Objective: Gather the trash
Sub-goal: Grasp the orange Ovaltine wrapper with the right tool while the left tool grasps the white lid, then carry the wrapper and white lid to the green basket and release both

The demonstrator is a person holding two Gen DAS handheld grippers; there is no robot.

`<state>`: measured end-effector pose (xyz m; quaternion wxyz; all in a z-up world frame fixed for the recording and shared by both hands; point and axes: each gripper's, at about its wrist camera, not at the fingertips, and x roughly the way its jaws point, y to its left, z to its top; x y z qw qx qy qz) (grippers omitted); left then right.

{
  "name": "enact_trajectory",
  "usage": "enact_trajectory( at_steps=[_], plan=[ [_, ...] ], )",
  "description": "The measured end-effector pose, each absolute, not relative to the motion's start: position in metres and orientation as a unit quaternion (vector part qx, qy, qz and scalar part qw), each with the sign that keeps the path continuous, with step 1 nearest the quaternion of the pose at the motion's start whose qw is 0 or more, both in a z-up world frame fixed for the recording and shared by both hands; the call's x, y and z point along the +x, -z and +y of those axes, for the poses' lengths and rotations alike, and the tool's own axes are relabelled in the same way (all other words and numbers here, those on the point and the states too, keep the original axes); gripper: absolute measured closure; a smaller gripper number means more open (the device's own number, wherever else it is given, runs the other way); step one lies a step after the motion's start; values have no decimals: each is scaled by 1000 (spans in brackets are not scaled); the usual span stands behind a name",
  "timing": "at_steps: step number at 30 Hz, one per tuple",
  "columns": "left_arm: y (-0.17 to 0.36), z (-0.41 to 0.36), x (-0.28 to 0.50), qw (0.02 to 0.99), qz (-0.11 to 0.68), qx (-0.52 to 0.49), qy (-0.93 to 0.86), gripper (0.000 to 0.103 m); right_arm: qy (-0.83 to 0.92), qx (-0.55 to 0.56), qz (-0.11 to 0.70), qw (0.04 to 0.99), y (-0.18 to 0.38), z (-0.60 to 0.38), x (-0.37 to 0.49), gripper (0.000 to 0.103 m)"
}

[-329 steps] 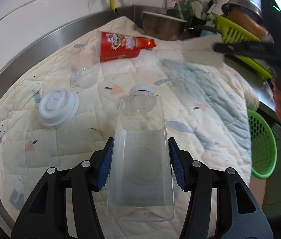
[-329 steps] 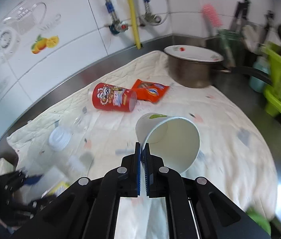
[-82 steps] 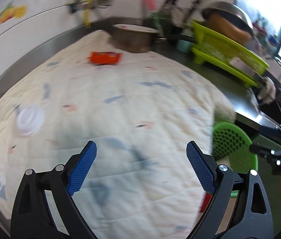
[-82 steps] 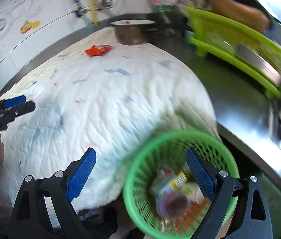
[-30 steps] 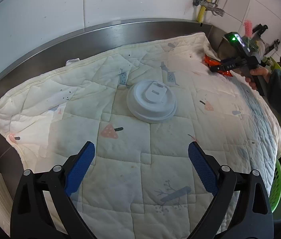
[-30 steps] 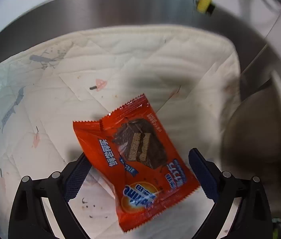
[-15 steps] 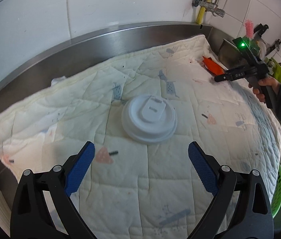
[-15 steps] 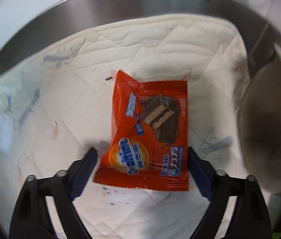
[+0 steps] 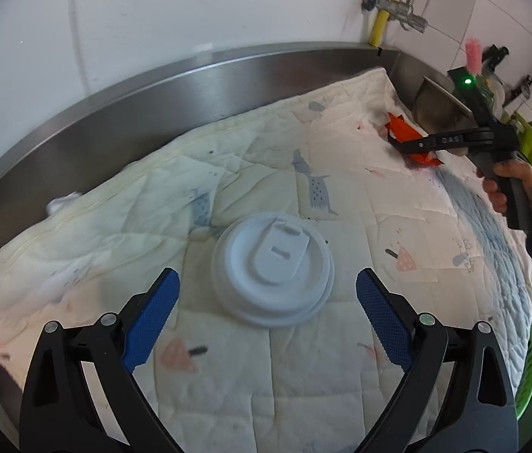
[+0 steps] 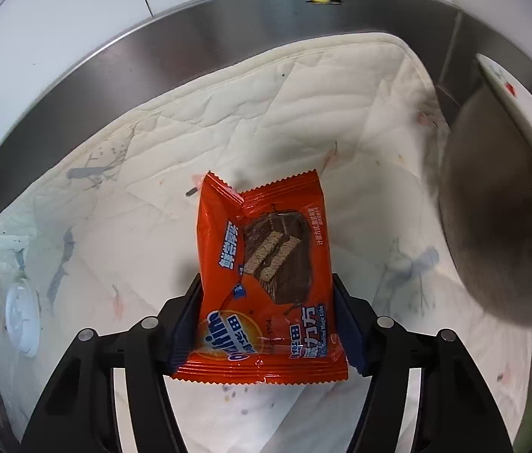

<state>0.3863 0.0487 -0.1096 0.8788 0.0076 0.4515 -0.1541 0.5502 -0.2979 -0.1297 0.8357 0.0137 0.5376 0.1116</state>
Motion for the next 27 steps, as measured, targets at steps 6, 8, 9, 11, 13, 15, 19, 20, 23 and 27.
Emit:
enact_trajectory(
  at_steps=[6,8,9,11,13,15,19,20,23,27],
  plan=[
    [126,38,407,866,474,27,160,10,-114,33,507,854,108,-306,512,43],
    [130,36,412,861,481,26,164,8,-109,26,498,860,99,-305,491,43],
    [132,34,413,859,482,29,167,8,-111,29,491,864,94,-304,476,43],
    [135,30,415,858,484,39,169,7,-107,28,481,870,87,-294,435,43],
    [138,26,419,855,487,50,169,6,-105,26,470,876,79,-291,407,43],
    [142,22,422,854,489,62,167,5,-103,33,465,878,79,-285,384,43],
    [151,15,430,846,499,86,169,5,-97,38,462,881,77,-272,326,43],
    [152,14,430,844,500,91,170,5,-95,37,461,881,76,-270,310,43],
    [156,8,432,842,499,112,172,6,-78,33,459,884,77,-263,284,43],
    [155,5,429,846,491,116,175,11,-51,55,455,887,77,-264,246,43]
  ],
)
